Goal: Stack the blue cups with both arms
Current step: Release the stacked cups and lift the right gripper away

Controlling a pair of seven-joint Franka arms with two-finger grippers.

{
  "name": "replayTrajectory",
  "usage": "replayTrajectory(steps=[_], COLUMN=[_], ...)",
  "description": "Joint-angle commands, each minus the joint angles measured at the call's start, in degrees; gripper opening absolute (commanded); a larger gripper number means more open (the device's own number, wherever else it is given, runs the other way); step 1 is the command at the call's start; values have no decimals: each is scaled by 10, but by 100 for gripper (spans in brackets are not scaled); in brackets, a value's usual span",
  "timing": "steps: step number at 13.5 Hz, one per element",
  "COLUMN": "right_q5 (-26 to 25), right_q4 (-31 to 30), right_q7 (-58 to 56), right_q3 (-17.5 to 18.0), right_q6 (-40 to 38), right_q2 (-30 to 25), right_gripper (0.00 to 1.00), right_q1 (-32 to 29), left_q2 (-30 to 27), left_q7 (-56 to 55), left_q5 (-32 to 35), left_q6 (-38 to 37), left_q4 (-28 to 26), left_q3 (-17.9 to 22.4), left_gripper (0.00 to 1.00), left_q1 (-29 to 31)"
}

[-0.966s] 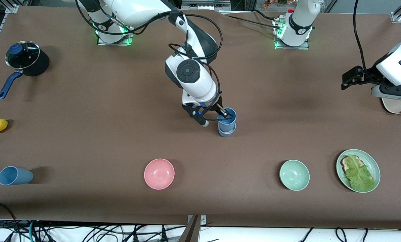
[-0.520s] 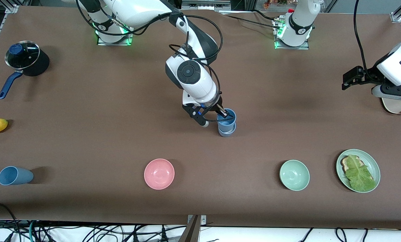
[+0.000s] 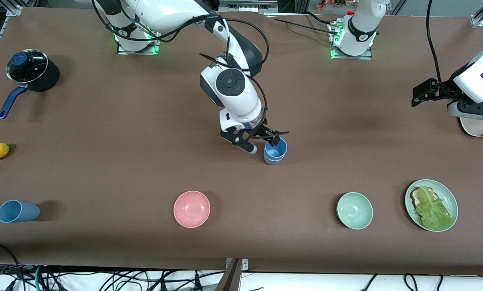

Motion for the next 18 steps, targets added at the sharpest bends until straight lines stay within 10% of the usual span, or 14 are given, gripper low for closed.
replayTrajectory(steps=[1,9,18], right_q5=[-6,3,-5], right_q4=[22,-77,-138], right_q7=[-46,-333,-637], right_q3=[-6,-21,-172], right_q6=[-87,-223,-352], right_q2=[-10,-124,-207], right_gripper=[100,100,100], right_q1=[-13,-123,-183], left_q2=[-4,-4,-4], left_q7=[6,5,5], left_q5=[10,10,10], left_q6=[-7,-8,-7], left_q4=[1,3,4], left_q3=[6,6,4], left_gripper=[100,100,100], left_q1=[-8,-8,-8])
